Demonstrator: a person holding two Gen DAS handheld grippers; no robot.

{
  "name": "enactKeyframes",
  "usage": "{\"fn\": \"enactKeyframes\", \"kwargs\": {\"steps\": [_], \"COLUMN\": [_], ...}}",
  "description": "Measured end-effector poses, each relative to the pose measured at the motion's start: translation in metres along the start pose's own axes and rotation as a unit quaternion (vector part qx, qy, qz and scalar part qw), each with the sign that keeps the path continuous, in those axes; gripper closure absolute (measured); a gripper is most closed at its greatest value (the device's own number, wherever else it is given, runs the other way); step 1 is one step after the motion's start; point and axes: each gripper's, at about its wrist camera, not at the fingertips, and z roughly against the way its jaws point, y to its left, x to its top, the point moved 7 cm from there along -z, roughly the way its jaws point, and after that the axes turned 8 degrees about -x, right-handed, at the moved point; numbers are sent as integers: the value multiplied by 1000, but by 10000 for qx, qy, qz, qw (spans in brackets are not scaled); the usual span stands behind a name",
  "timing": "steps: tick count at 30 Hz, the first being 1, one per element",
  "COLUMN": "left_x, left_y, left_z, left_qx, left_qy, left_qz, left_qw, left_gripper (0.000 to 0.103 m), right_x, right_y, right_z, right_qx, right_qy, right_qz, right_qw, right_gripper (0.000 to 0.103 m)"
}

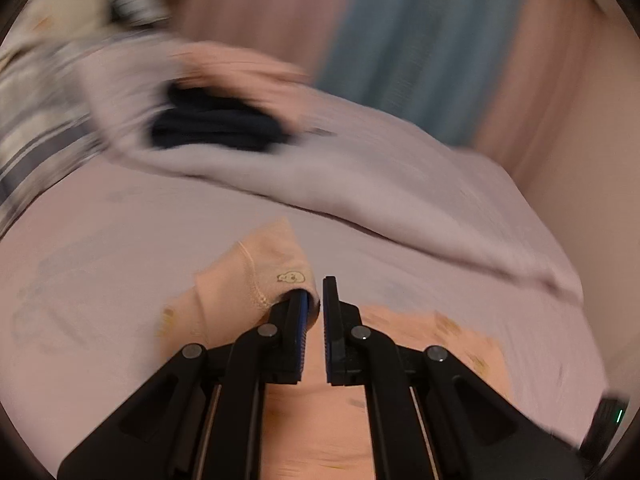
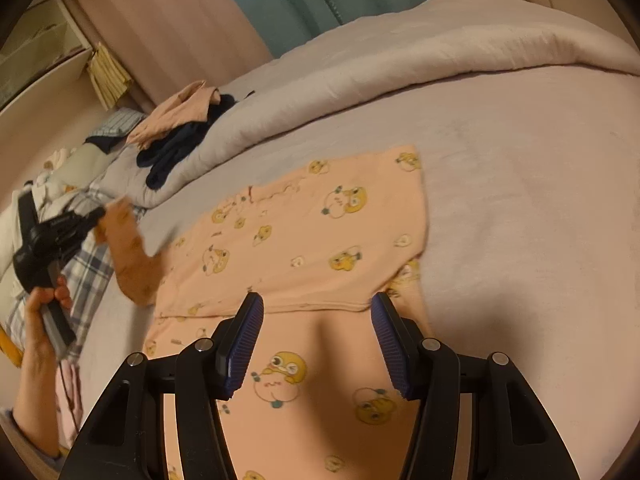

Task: Fold small clothes
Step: 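Fold the held sleeve across the shirt body and release it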

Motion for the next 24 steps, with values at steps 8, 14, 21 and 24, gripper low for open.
{"fn": "enactKeyframes", "kwargs": {"steps": [8,14,21,24], "left_x": [-112,-153,-139,-131], "left_y": [-167,-183,-141,-93], "left_z": [-84,-102,-40,-18], "left_qx": [-723,-934,-1432,-953], "left_qy": [1438,1938,1553,1259], "left_qz": [-1567,-1932,-1366,-1036], "left_qw": [9744,9573,9678,9820], "left_gripper": [86,33,23,20], "right_x": [8,20,24,24], "right_y": [-27,-39,-14,-1], "right_z": [-8,-22,-43,-56], "right_qx": [418,1082,1594,1101], "right_qy": [168,288,693,935], "right_qz": [-771,-1631,-1725,-1328], "right_qw": [9960,9802,9695,9806], "right_gripper": [47,40,40,40]}}
